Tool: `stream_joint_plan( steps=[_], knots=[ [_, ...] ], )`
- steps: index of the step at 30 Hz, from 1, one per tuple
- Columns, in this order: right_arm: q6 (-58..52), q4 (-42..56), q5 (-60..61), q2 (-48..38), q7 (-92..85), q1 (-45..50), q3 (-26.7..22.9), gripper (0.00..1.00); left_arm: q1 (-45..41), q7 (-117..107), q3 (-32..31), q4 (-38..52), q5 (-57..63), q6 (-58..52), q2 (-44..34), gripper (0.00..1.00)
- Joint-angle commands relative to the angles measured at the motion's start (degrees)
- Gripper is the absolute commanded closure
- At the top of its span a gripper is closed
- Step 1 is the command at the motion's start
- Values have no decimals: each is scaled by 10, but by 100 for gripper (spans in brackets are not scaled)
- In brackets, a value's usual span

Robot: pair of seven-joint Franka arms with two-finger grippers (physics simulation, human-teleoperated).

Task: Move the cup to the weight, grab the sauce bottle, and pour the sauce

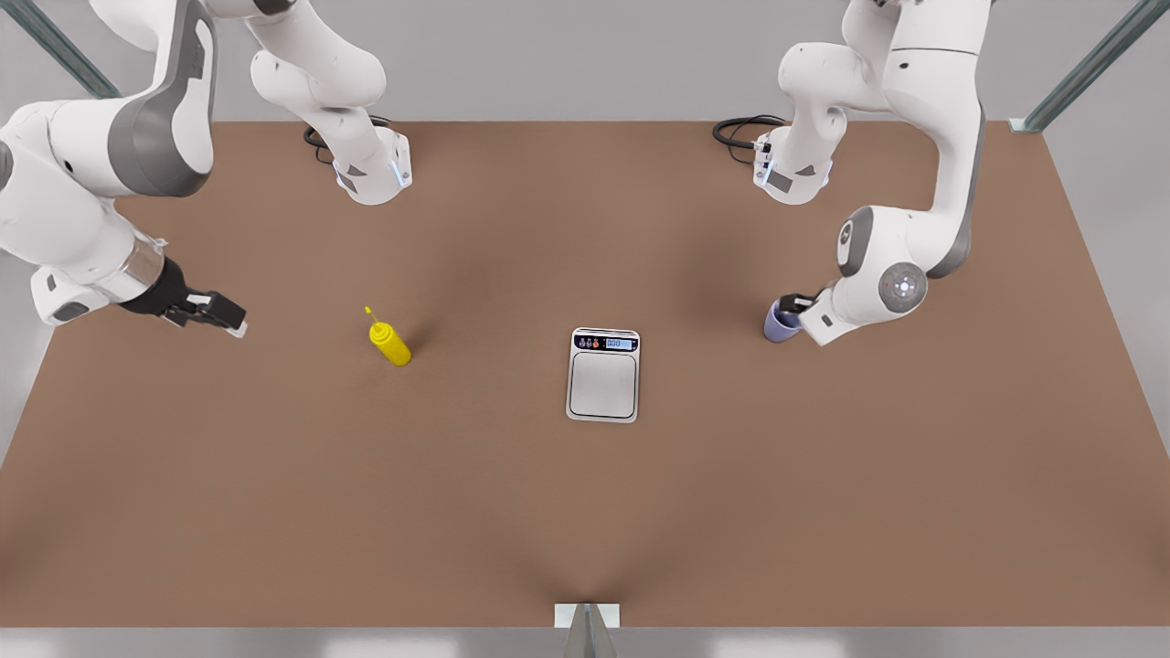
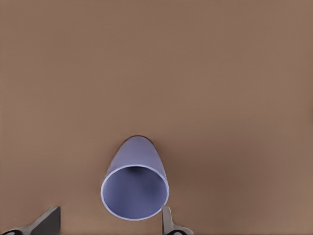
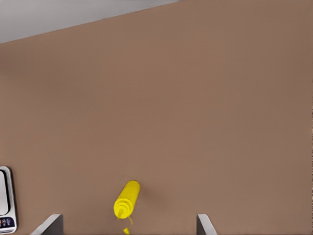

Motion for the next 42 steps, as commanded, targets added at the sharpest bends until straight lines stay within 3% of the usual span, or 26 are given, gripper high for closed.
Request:
stream_joint_plan(
  steps=[1, 7, 11, 12, 16, 18, 19, 37, 40, 42],
  knots=[
    [7, -10, 0, -6, 0, 0, 0, 0, 2, 0, 0, 1, 0, 0, 1, 0],
    [5, -23, -1, -18, 11, 3, 0, 0, 13, -2, 0, -35, 25, 66, 20, 0],
    [-2, 0, -1, -3, 6, 4, -1, 0, 16, -2, 0, -54, 23, 91, 21, 0],
    [-40, 51, -2, 31, 8, 5, -1, 0, 16, -3, 0, -57, 22, 103, 30, 0],
    [-41, 43, -2, 27, 8, 4, -1, 0, 16, -3, 0, -98, 14, 180, 45, 0],
    [-40, 40, -2, 24, 9, 3, -1, 0, 16, -3, -1, -113, -18, 212, 44, 67],
    [-40, 34, -2, 21, 8, 2, -1, 0, 16, -3, -1, -112, -34, 212, 43, 76],
    [-42, 31, 0, 18, 11, 2, -1, 0, 3, -12, -5, -76, -61, 190, 30, 79],
    [-42, 30, 0, 17, 10, 1, -1, 0, -63, -100, -5, 6, -68, 172, 55, 79],
    [-43, 31, 2, 18, 23, 1, -3, 0, -111, -222, -6, 147, -68, 59, 110, 79]
  ],
)
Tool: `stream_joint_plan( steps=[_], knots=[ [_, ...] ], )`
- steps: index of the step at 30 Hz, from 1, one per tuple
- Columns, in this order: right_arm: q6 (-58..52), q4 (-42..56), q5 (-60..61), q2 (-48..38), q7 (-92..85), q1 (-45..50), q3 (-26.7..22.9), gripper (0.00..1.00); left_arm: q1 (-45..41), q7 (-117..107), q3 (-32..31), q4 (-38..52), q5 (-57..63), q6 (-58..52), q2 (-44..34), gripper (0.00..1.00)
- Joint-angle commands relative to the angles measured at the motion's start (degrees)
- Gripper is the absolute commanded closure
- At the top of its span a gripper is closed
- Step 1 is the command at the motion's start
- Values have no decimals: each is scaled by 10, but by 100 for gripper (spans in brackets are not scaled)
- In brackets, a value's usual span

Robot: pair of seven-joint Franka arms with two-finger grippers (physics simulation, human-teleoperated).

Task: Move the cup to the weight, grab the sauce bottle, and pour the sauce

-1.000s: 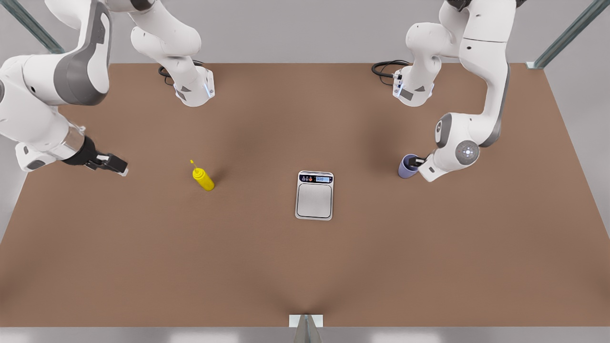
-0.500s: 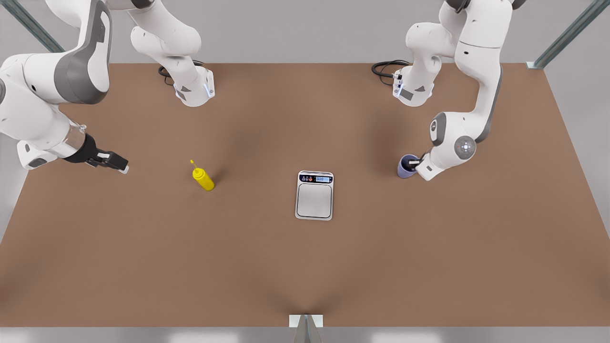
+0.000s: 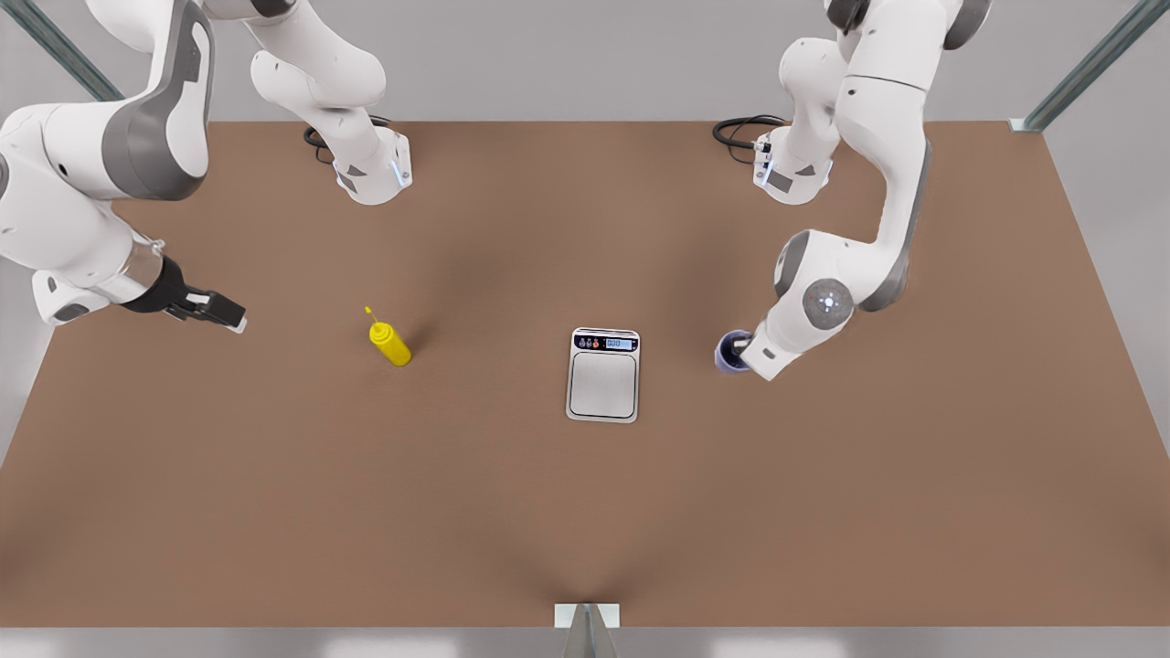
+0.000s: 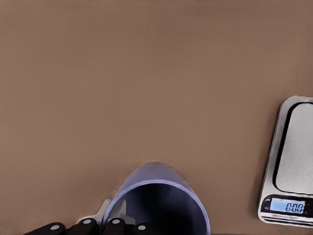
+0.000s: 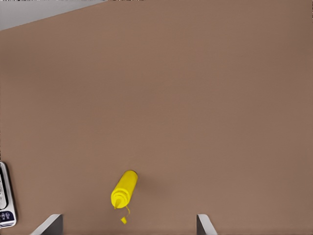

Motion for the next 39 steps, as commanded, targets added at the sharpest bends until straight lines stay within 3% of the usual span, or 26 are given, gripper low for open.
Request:
stream_joint_plan(
  steps=[1, 2, 5, 7, 9, 11, 15, 18, 21, 22, 23, 27, 30, 36, 37, 38, 39],
  knots=[
    [0, 0, 15, 0, 32, 1, -1, 0, -11, -25, 0, 21, -53, -4, 11, 79],
    [-12, 0, 46, 1, 89, -1, -14, 0, -38, -76, 0, 58, -53, -5, 31, 79],
    [-37, -55, 256, 5, 246, -3, -154, 0, -106, -217, -1, 178, -54, -16, 106, 79],
    [-37, -166, 418, 17, 246, -13, -259, 0, -131, -238, -5, 193, -80, -8, 124, 79],
    [-36, -285, 534, 35, 242, -17, -301, 0, -137, -236, -5, 191, -87, 16, 132, 79],
    [-37, -369, 613, 65, 195, -44, -301, 0, -149, -237, -4, 195, -123, 38, 149, 79],
    [-97, -366, 680, 188, 38, -50, -296, 0, -158, -236, -2, 234, -122, 50, 187, 79],
    [-124, -361, 709, 251, -57, -116, -214, 0, -158, -233, -3, 233, -119, 67, 198, 79],
    [-133, -360, 717, 292, -81, -139, -172, 0, -157, -228, -2, 233, -109, 67, 210, 78],
    [-132, -355, 717, 301, -81, -139, -170, 0, -155, -227, -2, 233, -107, 67, 210, 54],
    [-127, -352, 717, 310, -74, -138, -164, 0, -155, -227, -2, 233, -107, 67, 210, 43],
    [-115, -357, 698, 322, -52, -132, -149, 0, -151, -227, -2, 233, -106, 67, 210, 28],
    [-105, -356, 680, 329, -58, -130, -119, 0, -150, -229, -1, 234, -108, 65, 202, 1],
    [-50, -353, 650, 329, -48, -130, -88, 0, -148, -235, 9, 235, -109, -13, 144, 0],
    [-47, -353, 651, 329, -48, -130, -81, 0, -139, -234, 13, 250, -109, -54, 131, 0],
    [-39, -354, 650, 329, -48, -130, -80, 0, -135, -227, 42, 310, -109, -173, 132, 0],
    [-30, -354, 650, 329, -47, -130, -69, 0, -135, -205, 111, 366, -107, -272, 130, 0]
  ],
)
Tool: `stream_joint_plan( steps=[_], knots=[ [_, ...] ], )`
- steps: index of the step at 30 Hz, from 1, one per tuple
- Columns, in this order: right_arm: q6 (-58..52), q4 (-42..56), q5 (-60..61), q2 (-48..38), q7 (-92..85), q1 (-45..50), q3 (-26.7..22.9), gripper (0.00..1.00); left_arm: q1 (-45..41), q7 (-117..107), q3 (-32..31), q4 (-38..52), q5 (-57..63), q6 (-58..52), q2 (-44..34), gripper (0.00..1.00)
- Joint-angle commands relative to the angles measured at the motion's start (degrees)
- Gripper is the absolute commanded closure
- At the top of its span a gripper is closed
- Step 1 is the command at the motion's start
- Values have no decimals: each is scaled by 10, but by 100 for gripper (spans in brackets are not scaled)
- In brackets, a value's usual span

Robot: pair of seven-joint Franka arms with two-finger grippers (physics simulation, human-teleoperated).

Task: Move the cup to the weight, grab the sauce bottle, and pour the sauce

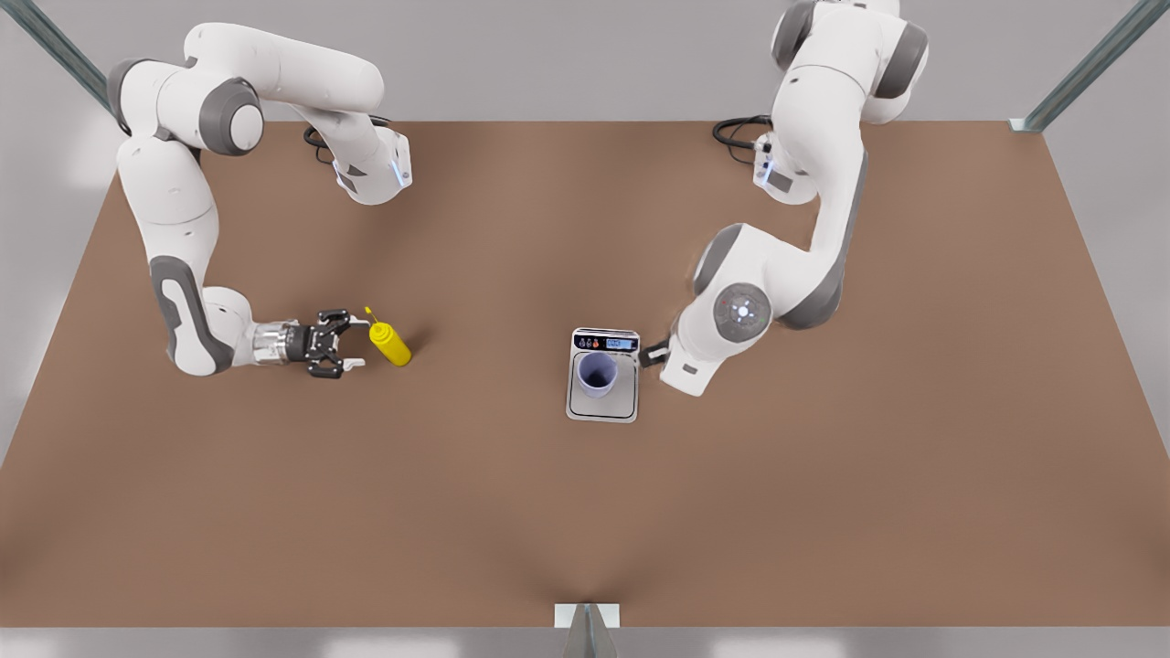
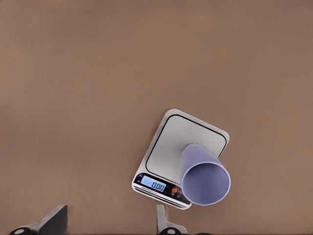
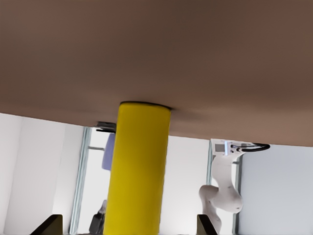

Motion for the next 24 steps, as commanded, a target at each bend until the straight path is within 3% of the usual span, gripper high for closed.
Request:
stream_joint_plan(
  steps=[1, 3, 5, 6, 8, 9, 24],
  knots=[
    [1, 0, -1, 0, 0, 0, 0, 0, -1, 49, 20, 5, 0, -24, -4, 0],
    [1, 0, -1, 1, 0, 0, 0, 0, 0, 296, 139, 6, 40, -111, -48, 0],
    [2, 0, -1, 0, 0, 0, 0, 0, 8, 347, 151, 5, 88, -116, -73, 0],
    [2, 0, -1, 0, 0, 0, 1, 0, 27, 347, 142, 1, 88, -118, -88, 0],
    [3, -1, -2, 1, 0, 0, 10, 0, 230, 336, -120, -20, 176, -119, -132, 0],
    [3, -1, -16, 0, -1, 0, 12, 0, 261, 324, -154, -71, 185, -85, -172, 0],
    [34, 1, -21, 1, -2, -1, 55, 0, 262, 328, -152, -71, 183, -85, -168, 0]
  ],
)
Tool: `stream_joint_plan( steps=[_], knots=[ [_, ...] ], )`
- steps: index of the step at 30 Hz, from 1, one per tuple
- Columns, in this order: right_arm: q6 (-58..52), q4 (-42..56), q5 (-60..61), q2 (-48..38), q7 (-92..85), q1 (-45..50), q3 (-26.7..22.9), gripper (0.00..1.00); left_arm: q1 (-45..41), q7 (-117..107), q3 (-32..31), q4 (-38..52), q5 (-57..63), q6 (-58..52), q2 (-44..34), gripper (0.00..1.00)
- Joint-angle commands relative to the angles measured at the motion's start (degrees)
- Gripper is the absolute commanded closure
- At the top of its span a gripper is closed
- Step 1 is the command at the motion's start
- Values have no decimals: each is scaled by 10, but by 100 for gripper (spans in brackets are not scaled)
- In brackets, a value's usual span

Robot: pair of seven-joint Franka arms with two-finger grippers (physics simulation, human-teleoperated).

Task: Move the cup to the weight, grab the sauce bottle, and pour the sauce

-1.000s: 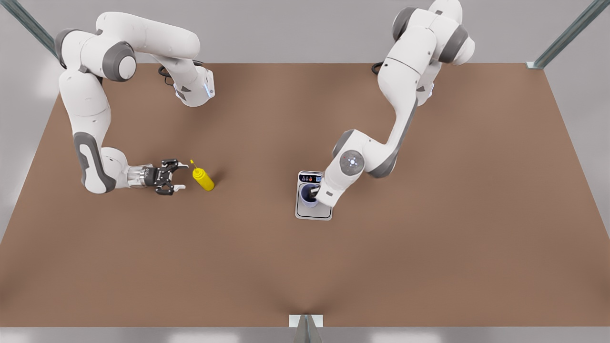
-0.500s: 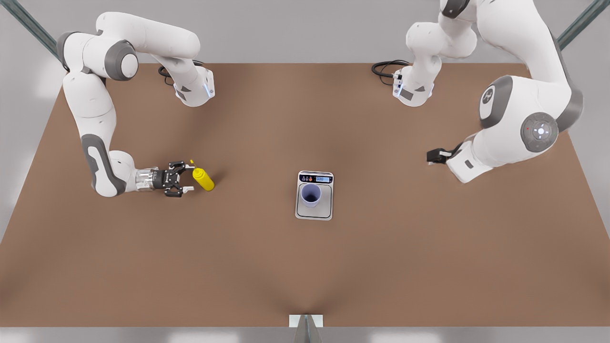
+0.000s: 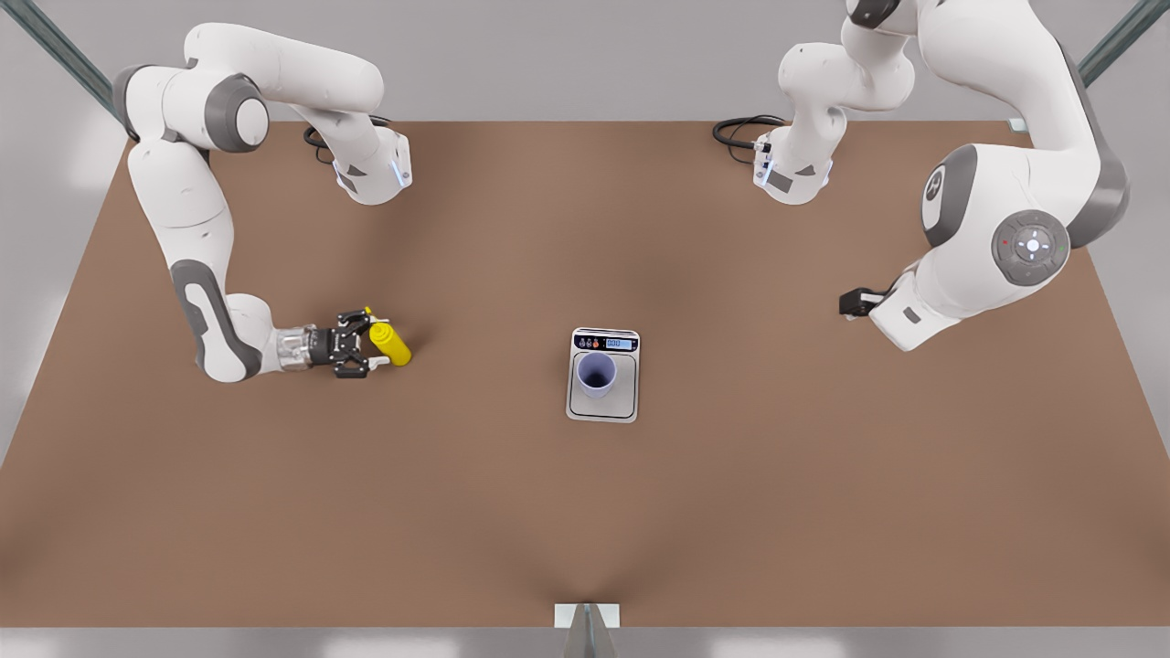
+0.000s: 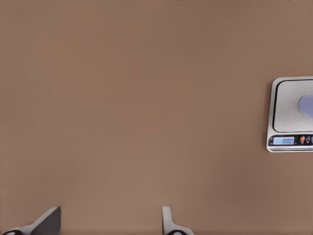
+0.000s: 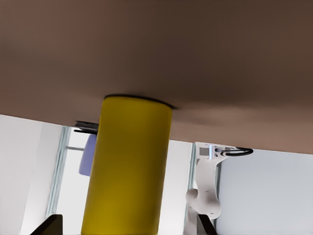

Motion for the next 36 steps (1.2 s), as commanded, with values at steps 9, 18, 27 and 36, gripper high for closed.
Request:
stream_joint_plan(
  steps=[9, 18, 27, 36],
  knots=[
    [44, -1, -6, -7, 3, 0, 37, 39, 0, 0, 0, 0, 1, 1, 1, 0],
    [37, -1, -18, -12, 4, -9, 53, 79, 0, -2, 0, 1, -1, 6, 7, 0],
    [56, 133, -105, -65, 358, 1, 92, 79, 0, 2, 0, 1, 2, -1, 2, 0],
    [194, 302, -491, -65, 813, 14, 326, 79, 1, 6, 3, 0, 3, -19, 3, 0]
  ],
)
